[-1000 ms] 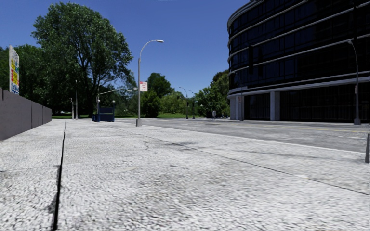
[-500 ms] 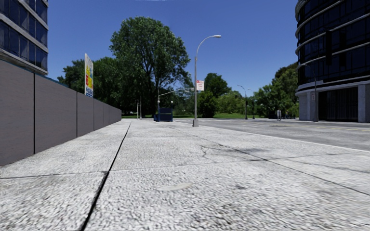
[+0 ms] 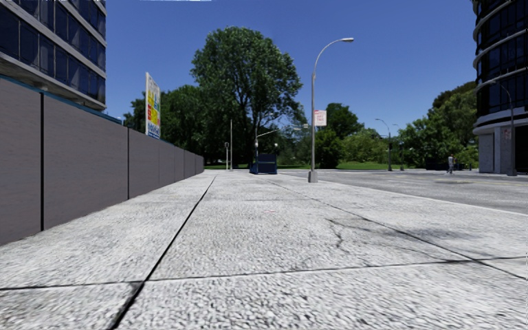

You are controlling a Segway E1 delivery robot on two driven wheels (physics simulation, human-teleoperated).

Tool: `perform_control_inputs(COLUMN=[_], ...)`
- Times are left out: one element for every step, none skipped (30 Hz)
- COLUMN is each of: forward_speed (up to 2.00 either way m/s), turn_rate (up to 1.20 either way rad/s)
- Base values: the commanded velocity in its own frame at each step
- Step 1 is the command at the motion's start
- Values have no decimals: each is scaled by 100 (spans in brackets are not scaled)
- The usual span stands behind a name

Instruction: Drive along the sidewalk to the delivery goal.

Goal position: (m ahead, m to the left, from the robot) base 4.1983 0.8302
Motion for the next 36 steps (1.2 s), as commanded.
perform_control_inputs(forward_speed=[198, 199, 199, 199, 199, 199, 199, 199, 199, 199, 200, 200, 200, 200, 200, 200, 200, 200, 200, 200, 200, 198, 198, 198, 198, 198, 198, 198, 198, 198, 198, 198, 197, 197, 197, 197], turn_rate=[38, 38, 38, 38, 35, 28, 28, 24, 23, 23, 23, 23, 23, 23, 23, 23, 23, 27, 30, 32, 32, 32, 32, 32, 32, 32, 32, 32, 32, 32, 0, 0, 0, 0, 0, 0])
